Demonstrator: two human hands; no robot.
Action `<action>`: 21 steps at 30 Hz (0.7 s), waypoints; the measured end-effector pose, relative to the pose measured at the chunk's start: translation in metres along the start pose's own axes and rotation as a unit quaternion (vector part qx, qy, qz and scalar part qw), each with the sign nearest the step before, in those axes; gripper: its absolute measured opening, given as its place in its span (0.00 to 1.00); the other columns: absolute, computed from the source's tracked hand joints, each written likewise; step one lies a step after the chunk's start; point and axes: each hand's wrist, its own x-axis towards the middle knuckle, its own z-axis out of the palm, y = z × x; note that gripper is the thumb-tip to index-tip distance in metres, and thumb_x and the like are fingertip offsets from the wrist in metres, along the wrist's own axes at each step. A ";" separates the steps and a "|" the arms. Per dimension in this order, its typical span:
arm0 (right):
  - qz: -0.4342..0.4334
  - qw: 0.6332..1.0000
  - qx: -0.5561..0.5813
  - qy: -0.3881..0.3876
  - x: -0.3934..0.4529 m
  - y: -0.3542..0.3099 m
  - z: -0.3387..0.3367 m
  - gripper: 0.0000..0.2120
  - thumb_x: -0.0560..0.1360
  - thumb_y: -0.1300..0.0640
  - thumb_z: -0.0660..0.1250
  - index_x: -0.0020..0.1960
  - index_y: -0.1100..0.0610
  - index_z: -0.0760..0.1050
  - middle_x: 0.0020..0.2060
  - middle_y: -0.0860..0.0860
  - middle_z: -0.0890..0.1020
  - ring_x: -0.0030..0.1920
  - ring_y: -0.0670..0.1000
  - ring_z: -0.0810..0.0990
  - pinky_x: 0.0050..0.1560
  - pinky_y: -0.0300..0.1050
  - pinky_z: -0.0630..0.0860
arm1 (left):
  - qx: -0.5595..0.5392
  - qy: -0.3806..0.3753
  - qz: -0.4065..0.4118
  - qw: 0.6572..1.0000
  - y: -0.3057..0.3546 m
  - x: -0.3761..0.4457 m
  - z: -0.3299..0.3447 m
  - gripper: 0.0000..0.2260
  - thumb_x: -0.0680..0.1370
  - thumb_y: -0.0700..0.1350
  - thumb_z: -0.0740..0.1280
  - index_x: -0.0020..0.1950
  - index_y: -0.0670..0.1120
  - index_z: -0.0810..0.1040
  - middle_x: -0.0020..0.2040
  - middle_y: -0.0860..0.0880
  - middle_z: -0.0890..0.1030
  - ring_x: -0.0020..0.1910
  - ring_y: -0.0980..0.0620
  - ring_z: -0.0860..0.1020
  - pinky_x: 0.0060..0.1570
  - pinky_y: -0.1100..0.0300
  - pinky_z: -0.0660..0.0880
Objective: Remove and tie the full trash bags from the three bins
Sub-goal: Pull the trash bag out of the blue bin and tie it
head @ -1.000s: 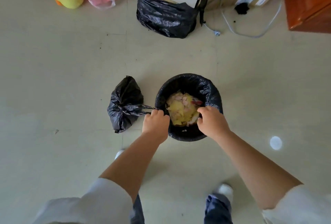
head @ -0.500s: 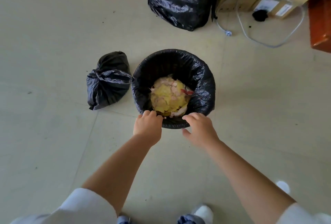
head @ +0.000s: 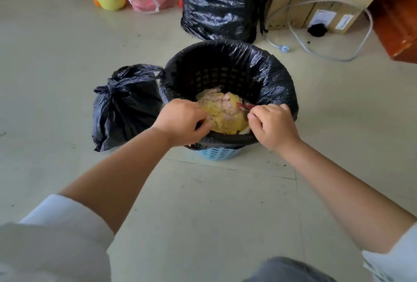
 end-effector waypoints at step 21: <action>0.033 0.987 0.132 -0.081 0.014 0.004 -0.027 0.10 0.76 0.63 0.62 0.47 0.67 0.81 0.47 0.59 0.84 0.49 0.58 0.80 0.51 0.44 0.70 | -0.034 -0.044 -0.185 0.981 0.019 0.013 -0.013 0.14 0.81 0.47 0.57 0.53 0.41 0.79 0.51 0.44 0.77 0.54 0.45 0.76 0.50 0.55 0.73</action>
